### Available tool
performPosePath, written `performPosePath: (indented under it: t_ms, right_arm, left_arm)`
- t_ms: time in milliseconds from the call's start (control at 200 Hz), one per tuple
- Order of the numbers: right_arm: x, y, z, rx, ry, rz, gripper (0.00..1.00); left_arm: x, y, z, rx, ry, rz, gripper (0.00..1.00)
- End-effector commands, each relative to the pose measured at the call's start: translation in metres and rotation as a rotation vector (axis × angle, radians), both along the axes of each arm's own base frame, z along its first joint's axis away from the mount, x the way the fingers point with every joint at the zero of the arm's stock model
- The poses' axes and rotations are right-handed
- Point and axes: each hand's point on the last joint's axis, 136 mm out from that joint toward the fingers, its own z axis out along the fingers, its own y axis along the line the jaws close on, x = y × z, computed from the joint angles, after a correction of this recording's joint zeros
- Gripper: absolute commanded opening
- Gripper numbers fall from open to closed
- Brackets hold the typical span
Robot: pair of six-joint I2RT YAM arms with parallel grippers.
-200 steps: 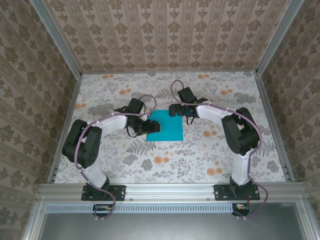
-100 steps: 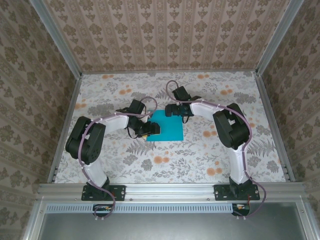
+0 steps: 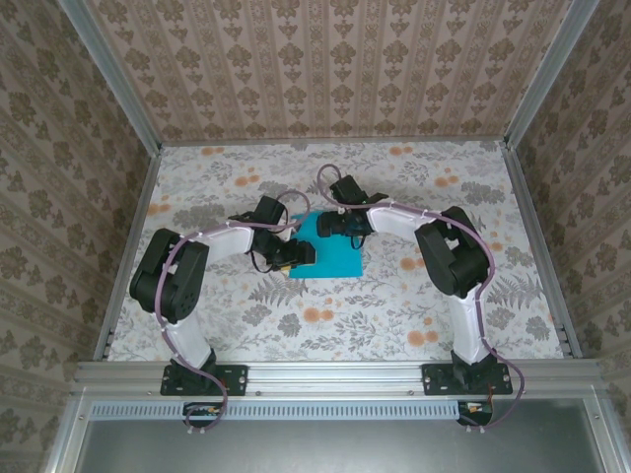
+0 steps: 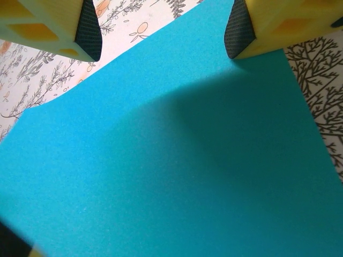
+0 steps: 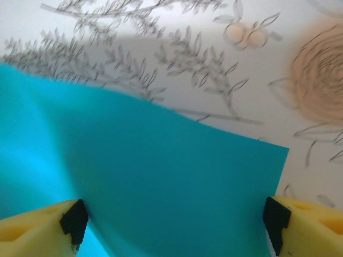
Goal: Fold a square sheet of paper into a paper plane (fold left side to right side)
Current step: Pick up the square sheet of paper from the center of the table.
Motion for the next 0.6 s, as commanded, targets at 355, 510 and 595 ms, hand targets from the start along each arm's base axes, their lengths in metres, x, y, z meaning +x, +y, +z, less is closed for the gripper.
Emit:
performPosePath:
  t_ms: [355, 510, 595]
  right_arm:
    - [-0.055, 0.022, 0.012, 0.122, 0.152, 0.080, 0.50]
    - [-0.053, 0.028, 0.029, 0.162, 0.115, 0.113, 0.38]
    - [-0.053, 0.030, 0.045, 0.204, 0.078, 0.146, 0.34]
  left_arm:
    - [0.003, 0.005, -0.004, -0.007, -0.014, 0.031, 0.67]
    - [0.010, 0.010, 0.016, -0.052, -0.077, 0.043, 0.68]
    - [0.021, 0.025, 0.031, -0.091, -0.126, 0.087, 0.68]
